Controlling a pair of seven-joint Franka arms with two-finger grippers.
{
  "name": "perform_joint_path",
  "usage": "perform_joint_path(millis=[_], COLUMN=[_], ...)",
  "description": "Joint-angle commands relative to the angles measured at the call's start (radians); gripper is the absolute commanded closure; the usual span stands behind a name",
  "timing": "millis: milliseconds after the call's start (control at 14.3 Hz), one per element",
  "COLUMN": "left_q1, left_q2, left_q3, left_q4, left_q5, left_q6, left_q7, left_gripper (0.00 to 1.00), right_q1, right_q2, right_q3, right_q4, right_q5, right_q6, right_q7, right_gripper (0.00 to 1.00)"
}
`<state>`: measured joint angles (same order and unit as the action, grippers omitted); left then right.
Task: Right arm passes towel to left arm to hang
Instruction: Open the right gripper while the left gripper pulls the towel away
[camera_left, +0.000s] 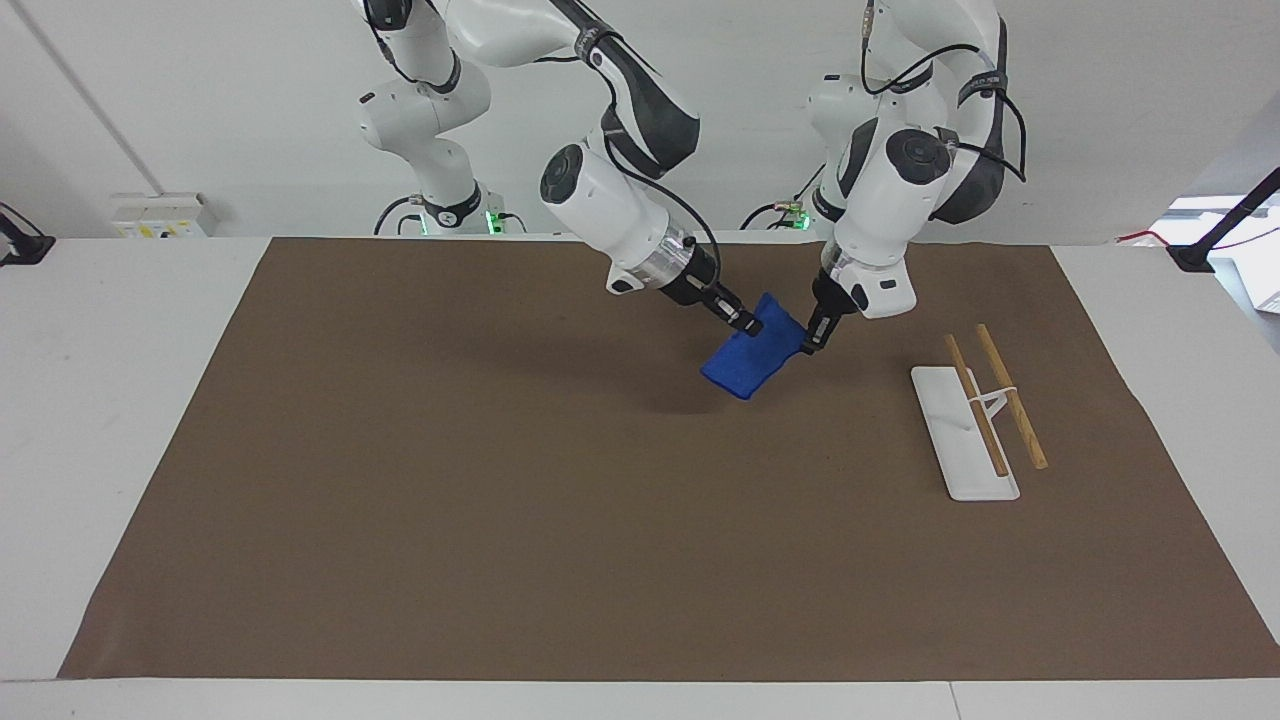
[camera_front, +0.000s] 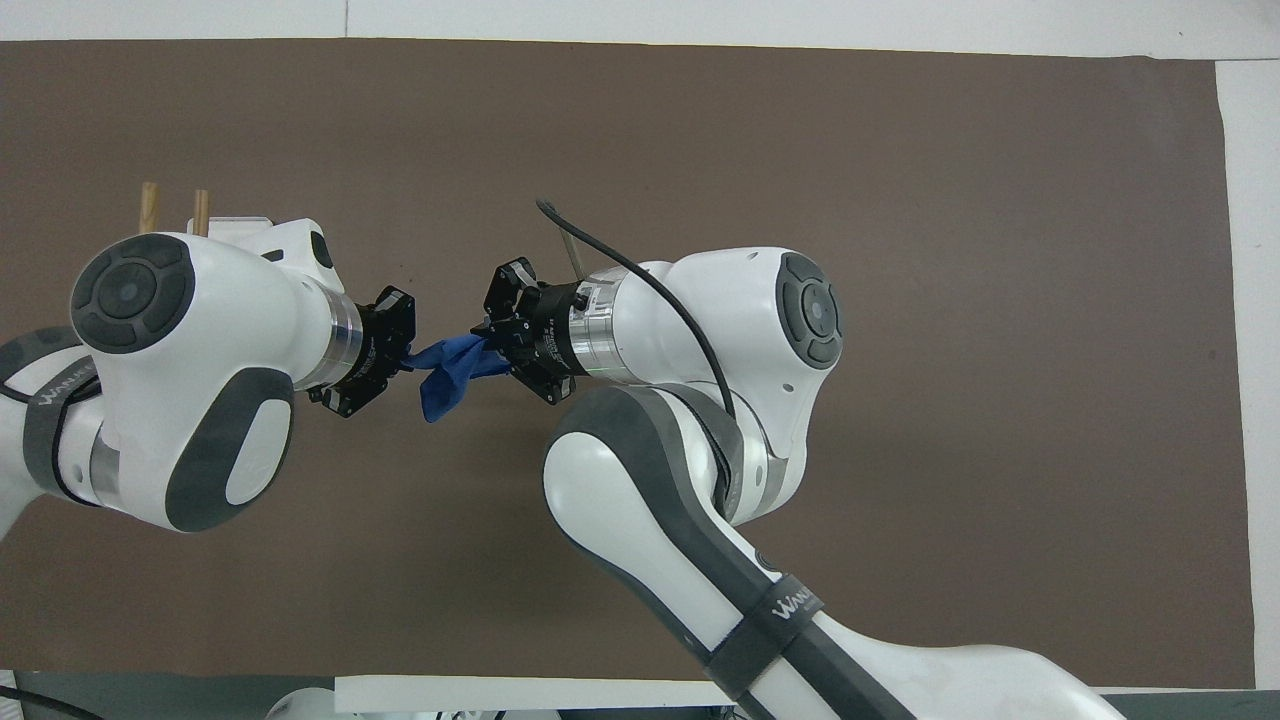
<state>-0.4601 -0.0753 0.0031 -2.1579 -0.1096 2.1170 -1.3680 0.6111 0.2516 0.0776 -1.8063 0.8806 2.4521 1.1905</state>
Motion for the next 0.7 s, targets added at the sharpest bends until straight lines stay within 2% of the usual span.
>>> perform_joint_path(millis=[0,210,280,350,420,490,629], left_q1=[-0.006,-0.005,-0.003,-0.003,-0.003,-0.002,0.009], left_q2=[-0.018,-0.018,-0.018,-0.018,-0.015,-0.008,0.025], left_q3=[0.011,0.011,0.011,0.011,0.011,0.012,0.014], left_q4=[-0.016,-0.014,-0.014,-0.013,-0.002,0.031,0.164], left_q5=[-0.007,-0.007,-0.007,-0.007,-0.007,-0.007,-0.007], left_q6=[0.014,0.012,0.012,0.012,0.009,-0.003,-0.085], left_q7=[-0.003,-0.002,-0.002,-0.002,-0.003,-0.003,-0.002], left_gripper=[1.0,1.0,1.0,1.0,1.0,1.0,1.0], right_q1=[0.009,0.009,0.007,0.006,0.007,0.006,-0.005], right_q2=[-0.014,-0.014,-0.014,-0.014,-0.012,-0.012,-0.012], right_q3=[-0.001,-0.001,-0.001,-0.002,-0.004,-0.005,-0.005], right_q4=[-0.018,-0.019,-0.019,-0.018,-0.013,-0.008,-0.007], right_q5=[0.018,0.018,0.018,0.018,0.003,-0.023,-0.241], right_q6=[0.018,0.018,0.018,0.018,0.018,0.01,-0.013], right_q7=[-0.009,-0.009,-0.008,-0.008,-0.012,-0.037,-0.142], right_gripper=[0.99,0.99,0.92,0.53,0.01,0.0,0.0])
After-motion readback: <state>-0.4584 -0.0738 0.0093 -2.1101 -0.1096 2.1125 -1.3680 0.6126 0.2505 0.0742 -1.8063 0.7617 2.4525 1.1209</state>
